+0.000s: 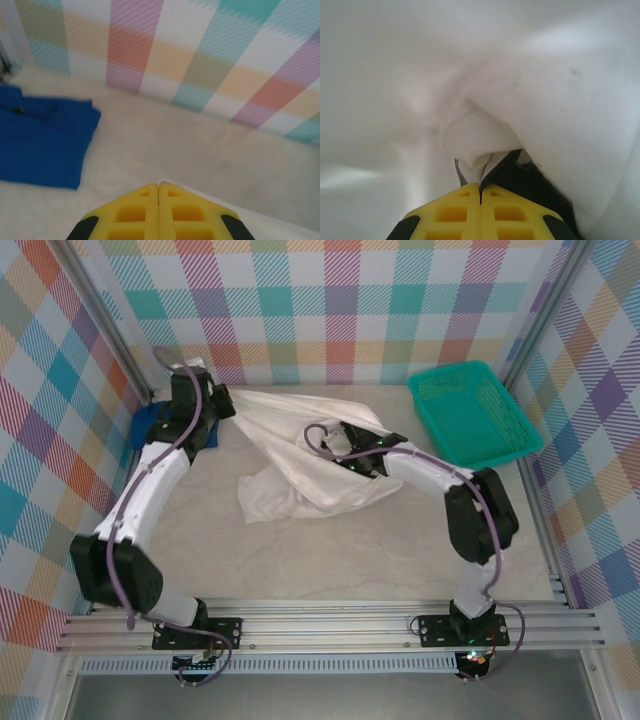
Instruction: Fold the inside-out t-shirt
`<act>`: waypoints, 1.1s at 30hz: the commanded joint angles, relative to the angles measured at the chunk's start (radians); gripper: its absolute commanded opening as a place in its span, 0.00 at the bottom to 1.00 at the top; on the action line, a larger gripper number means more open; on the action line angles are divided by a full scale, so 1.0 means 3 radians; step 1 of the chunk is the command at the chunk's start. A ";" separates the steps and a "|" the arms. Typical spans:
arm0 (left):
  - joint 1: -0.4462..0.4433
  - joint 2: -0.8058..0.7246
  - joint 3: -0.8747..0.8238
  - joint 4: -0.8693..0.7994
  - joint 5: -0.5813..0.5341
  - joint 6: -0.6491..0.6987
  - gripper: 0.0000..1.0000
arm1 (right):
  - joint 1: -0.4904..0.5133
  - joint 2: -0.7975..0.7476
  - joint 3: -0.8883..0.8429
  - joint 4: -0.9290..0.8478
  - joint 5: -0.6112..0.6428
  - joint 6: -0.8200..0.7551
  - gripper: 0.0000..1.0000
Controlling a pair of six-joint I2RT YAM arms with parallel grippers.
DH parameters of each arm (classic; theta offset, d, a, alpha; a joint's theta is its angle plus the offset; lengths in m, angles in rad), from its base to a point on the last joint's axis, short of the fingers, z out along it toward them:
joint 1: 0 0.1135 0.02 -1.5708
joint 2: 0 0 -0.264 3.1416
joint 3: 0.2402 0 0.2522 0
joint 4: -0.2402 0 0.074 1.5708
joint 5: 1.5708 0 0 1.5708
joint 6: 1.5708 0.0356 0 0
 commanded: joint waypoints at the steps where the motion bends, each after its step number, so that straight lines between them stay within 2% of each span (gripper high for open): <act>1: -0.0042 0.0150 -0.0115 0.0143 0.0445 -0.0161 0.00 | 0.0007 -0.0205 -0.0108 0.0506 -0.0531 0.0068 0.00; 3: -0.0140 0.0207 -0.0257 0.0360 0.0719 -0.0233 0.00 | 0.0042 -0.0149 0.0000 0.0574 -0.0452 0.0198 0.00; 6: -0.0207 0.0267 -0.0394 0.0605 0.1026 -0.0338 0.00 | 0.0154 0.0004 0.0232 0.0468 -0.0276 0.0038 0.00; 8: -0.0207 0.0335 -0.0319 0.0488 0.0925 -0.0306 0.00 | 0.0191 0.0007 0.0276 0.0483 -0.0328 -0.0030 0.00; 12: -0.0074 0.0593 -0.0099 0.0089 0.0480 -0.0200 0.00 | 0.0192 -0.0217 0.0169 0.0524 -0.0427 -0.0175 0.00; 16: 0.0049 0.0703 -0.0166 0.0021 0.0278 -0.0167 0.00 | 0.0155 -0.0500 0.0026 0.0580 -0.0199 -0.0209 0.00; 19: 0.0049 0.0651 -0.0402 0.0149 0.0412 -0.0176 0.00 | 0.0063 -0.0667 -0.0015 0.0837 -0.0137 0.0053 0.00; 22: 0.0036 0.0534 -0.0782 0.0545 0.0733 -0.0336 0.00 | 0.0033 -0.0745 -0.0032 0.1245 -0.0014 0.0434 0.00; 24: 0.0011 0.0456 -0.1057 0.0741 0.0788 -0.0468 0.00 | 0.0019 -0.0785 -0.0038 0.1500 -0.0001 0.0550 0.00; 26: 0.0022 0.0398 -0.1307 0.0837 0.0601 -0.0555 0.00 | -0.0010 -0.0836 0.0026 0.1587 -0.0007 0.0524 0.00; 28: 0.0124 0.0346 -0.1450 0.0856 0.0460 -0.0616 0.00 | -0.0045 -0.0880 0.0130 0.1418 0.0064 0.0334 0.00; 31: 0.0357 0.0206 -0.1652 0.0997 0.0490 -0.0807 0.00 | -0.0109 -0.1006 0.0106 0.1222 0.0167 0.0125 0.00; 33: 0.0372 0.0164 -0.1676 0.1000 0.0445 -0.0782 0.00 | -0.0186 -0.1120 -0.0002 0.1274 0.0128 0.0134 0.00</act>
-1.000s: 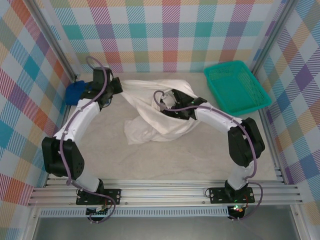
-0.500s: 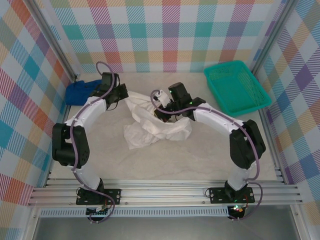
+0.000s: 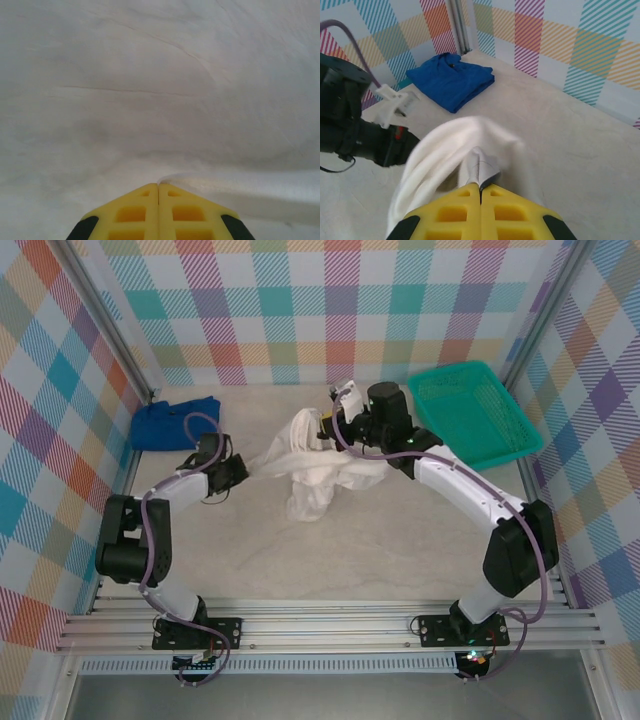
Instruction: Fold the inside-out t-shirt
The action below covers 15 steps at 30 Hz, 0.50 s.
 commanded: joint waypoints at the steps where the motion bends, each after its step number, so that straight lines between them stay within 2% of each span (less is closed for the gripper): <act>1: 0.0095 -0.0181 -0.0014 0.0219 -0.0104 -0.0124 0.00 | -0.0144 -0.0359 -0.0074 0.0259 -0.0035 -0.0035 0.00; 4: 0.0013 -0.0143 -0.0048 0.0281 0.0097 -0.0141 0.00 | -0.0195 -0.0399 -0.0238 0.0627 -0.0418 0.0289 0.00; 5: -0.0028 -0.0174 -0.0097 0.0334 0.0187 -0.0156 0.04 | -0.0196 -0.0370 -0.0233 0.0681 -0.0520 0.0358 0.00; 8: -0.0144 -0.0536 -0.0343 0.0552 0.0328 -0.0255 0.40 | -0.0199 -0.0314 -0.0186 0.0606 -0.0560 0.0396 0.00; 10: -0.0286 -0.0907 -0.0447 0.0567 0.0236 -0.0219 0.56 | -0.0196 -0.0323 -0.0203 0.0539 -0.0490 0.0353 0.00; 12: -0.0437 -0.1265 -0.0515 0.0554 0.0149 -0.0148 0.66 | -0.0196 -0.0322 -0.0224 0.0494 -0.0493 0.0334 0.00; 15: -0.0652 -0.1600 -0.0540 0.0680 0.0342 -0.0064 0.74 | -0.0195 -0.0294 -0.0260 0.0476 -0.0528 0.0357 0.00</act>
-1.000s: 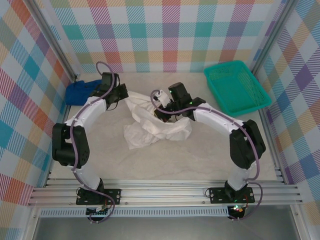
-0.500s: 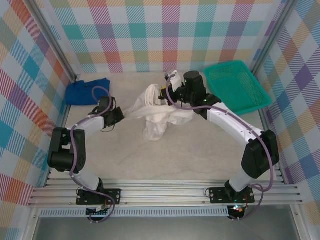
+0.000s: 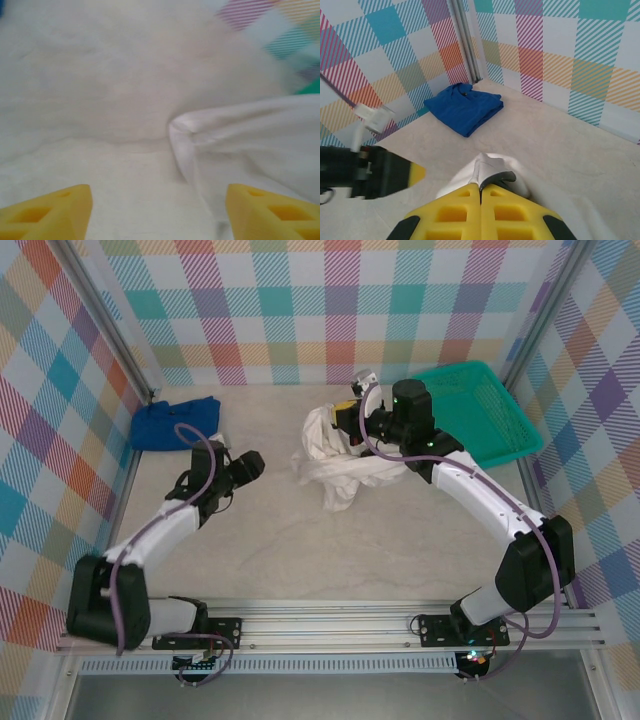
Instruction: Fold the inside-out t-shirt
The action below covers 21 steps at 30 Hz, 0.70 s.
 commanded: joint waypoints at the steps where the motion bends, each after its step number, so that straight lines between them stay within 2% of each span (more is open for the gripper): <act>1: -0.0249 -0.0283 0.0057 0.0316 0.0283 0.0117 0.75 | 0.0000 0.0006 -0.0046 0.0158 -0.0137 0.0059 0.00; 5: -0.0687 0.0047 0.0480 0.0195 0.0517 0.0349 0.77 | 0.0003 0.0007 -0.0096 0.0222 -0.0164 0.0093 0.00; 7: -0.0782 0.0292 0.0677 0.0170 0.0527 0.0402 0.77 | 0.0002 0.0012 -0.0107 0.0248 -0.0186 0.0108 0.00; 9: -0.0803 0.0545 0.0862 0.0138 0.0517 0.0428 0.73 | 0.0003 0.0002 -0.0108 0.0250 -0.0213 0.0118 0.00; 10: -0.0803 0.0661 0.0942 0.0144 0.0549 0.0435 0.68 | 0.0003 -0.0008 -0.0112 0.0257 -0.0210 0.0114 0.00; 13: -0.0803 0.0872 0.1082 0.0087 0.0505 0.0436 0.36 | 0.0002 -0.0039 -0.0107 0.0283 -0.0185 0.0121 0.00; 16: -0.0749 0.0844 0.0985 0.0057 0.0332 0.0434 0.06 | 0.0001 -0.0084 -0.0111 0.0399 0.0012 0.0265 0.00; 17: -0.0714 0.0816 0.0921 0.0051 0.0276 0.0415 0.03 | 0.0003 -0.0086 -0.0094 0.0443 0.0066 0.0349 0.00; 21: -0.0563 0.0792 0.0700 -0.0065 0.0098 0.0333 0.01 | 0.0010 -0.0028 -0.0004 0.0660 0.0082 0.0775 0.00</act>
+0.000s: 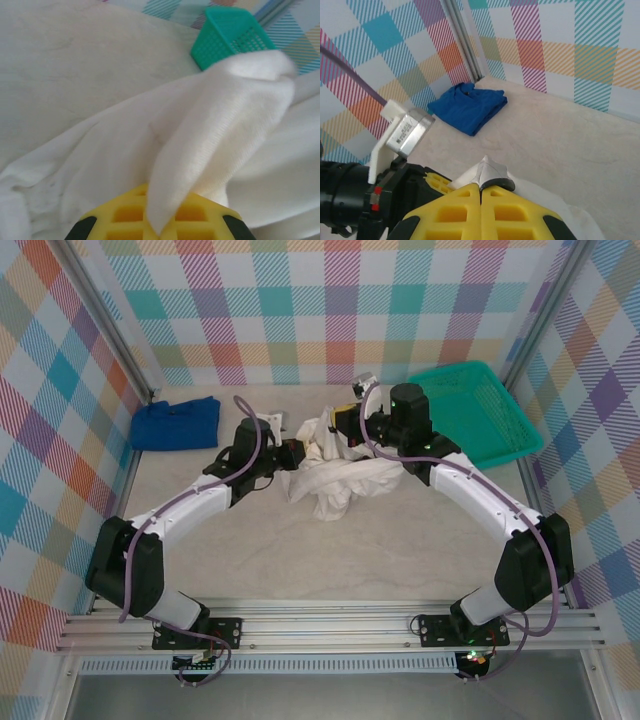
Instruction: Fold the inside-out t-shirt
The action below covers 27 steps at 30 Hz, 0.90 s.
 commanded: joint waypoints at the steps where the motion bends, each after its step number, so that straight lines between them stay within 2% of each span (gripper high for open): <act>1: 0.0161 -0.0064 -0.0228 -0.0196 -0.0289 -0.0092 0.00 | 0.0013 -0.0033 0.0110 0.0587 0.0011 0.0471 0.00; 6: 0.0487 0.0036 -0.0558 -0.0111 -0.0291 -0.0385 0.00 | 0.0008 -0.0075 0.0183 0.0848 -0.0037 0.0675 0.00; 10: 0.0510 0.0090 -0.0595 -0.0098 -0.0216 -0.0315 0.07 | 0.0010 -0.0079 0.0211 0.0996 0.0011 0.0782 0.00; 12: 0.0505 0.0058 -0.0610 -0.0109 -0.0209 -0.0289 0.13 | 0.0011 -0.0023 0.0222 0.1101 -0.0014 0.0922 0.00; 15: 0.0493 -0.0223 -0.0749 -0.0143 -0.0457 -0.0297 0.32 | 0.0013 0.0037 0.0213 0.1190 0.0076 0.1178 0.00; 18: 0.0295 -0.0922 -0.1066 0.0076 -0.0747 -0.0205 0.52 | 0.0056 0.0055 0.0265 0.0924 0.0395 0.1363 0.00; 21: -0.0174 -0.1355 -0.1116 0.0306 -0.0728 0.0208 0.63 | 0.0128 0.0080 0.0320 0.0735 0.0588 0.1420 0.00; 23: -0.0353 -0.1308 -0.0988 0.0300 -0.0637 0.0291 0.67 | 0.0136 0.0116 0.0376 0.0659 0.0544 0.1443 0.00; 27: -0.0407 -0.1012 -0.0779 0.0403 -0.0355 0.0379 0.69 | 0.0141 0.0090 0.0560 0.0271 0.0418 0.1239 0.00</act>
